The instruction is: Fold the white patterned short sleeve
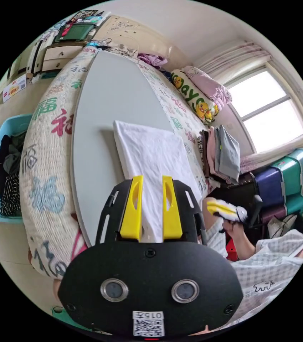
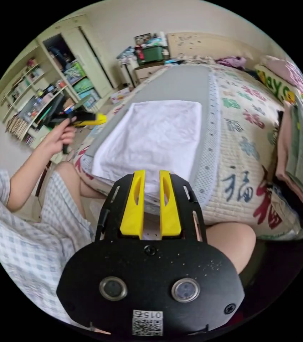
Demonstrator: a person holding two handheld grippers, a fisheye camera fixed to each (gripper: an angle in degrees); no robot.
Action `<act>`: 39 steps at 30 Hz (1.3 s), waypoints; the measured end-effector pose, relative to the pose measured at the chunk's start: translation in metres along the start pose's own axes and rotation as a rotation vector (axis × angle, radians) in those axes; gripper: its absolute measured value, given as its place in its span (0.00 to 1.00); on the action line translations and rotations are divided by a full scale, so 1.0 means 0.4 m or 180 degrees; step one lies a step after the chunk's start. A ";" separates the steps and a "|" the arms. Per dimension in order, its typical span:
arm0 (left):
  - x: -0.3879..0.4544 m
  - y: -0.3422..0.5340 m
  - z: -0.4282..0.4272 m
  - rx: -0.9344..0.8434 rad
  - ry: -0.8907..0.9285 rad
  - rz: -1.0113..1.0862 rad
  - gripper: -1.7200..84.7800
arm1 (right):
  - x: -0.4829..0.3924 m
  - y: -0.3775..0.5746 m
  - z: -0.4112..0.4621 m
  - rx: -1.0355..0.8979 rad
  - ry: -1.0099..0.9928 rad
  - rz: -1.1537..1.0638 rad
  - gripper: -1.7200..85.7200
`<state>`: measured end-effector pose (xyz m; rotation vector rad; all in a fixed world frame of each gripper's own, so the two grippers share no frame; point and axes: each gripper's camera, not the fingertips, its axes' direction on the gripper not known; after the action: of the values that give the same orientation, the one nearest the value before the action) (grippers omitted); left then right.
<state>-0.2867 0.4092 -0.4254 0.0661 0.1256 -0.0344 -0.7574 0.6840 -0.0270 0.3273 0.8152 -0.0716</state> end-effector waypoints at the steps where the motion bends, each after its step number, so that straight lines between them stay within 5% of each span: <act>1: 0.016 0.058 0.002 -0.0035 -0.0094 -0.0054 0.12 | 0.015 0.000 0.004 -0.0022 -0.0016 0.0055 0.12; 8: 0.022 0.218 0.051 -0.0340 -0.0299 -0.0435 0.12 | 0.069 -0.005 0.136 -0.0486 -0.0010 0.0553 0.10; 13: 0.001 0.255 -0.004 -0.0096 -0.0095 -0.0588 0.03 | 0.088 0.013 0.106 -0.0419 -0.0075 0.0575 0.04; 22: -0.027 0.284 -0.021 -0.0150 -0.0276 -0.0816 0.01 | 0.100 0.005 0.183 -0.0740 0.0201 0.0448 0.03; 31: -0.007 0.299 -0.189 0.0280 -0.0332 -0.1004 0.01 | 0.163 0.048 0.090 -0.0432 0.0294 0.0602 0.03; 39: -0.004 0.149 -0.271 0.0531 -0.0239 -0.0463 0.07 | 0.342 -0.030 0.080 0.0357 -0.0435 0.0329 0.08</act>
<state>-0.2995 0.4761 -0.5287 0.2222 0.0521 -0.1925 -0.6435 0.6709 -0.1088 0.4649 0.6592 -0.0425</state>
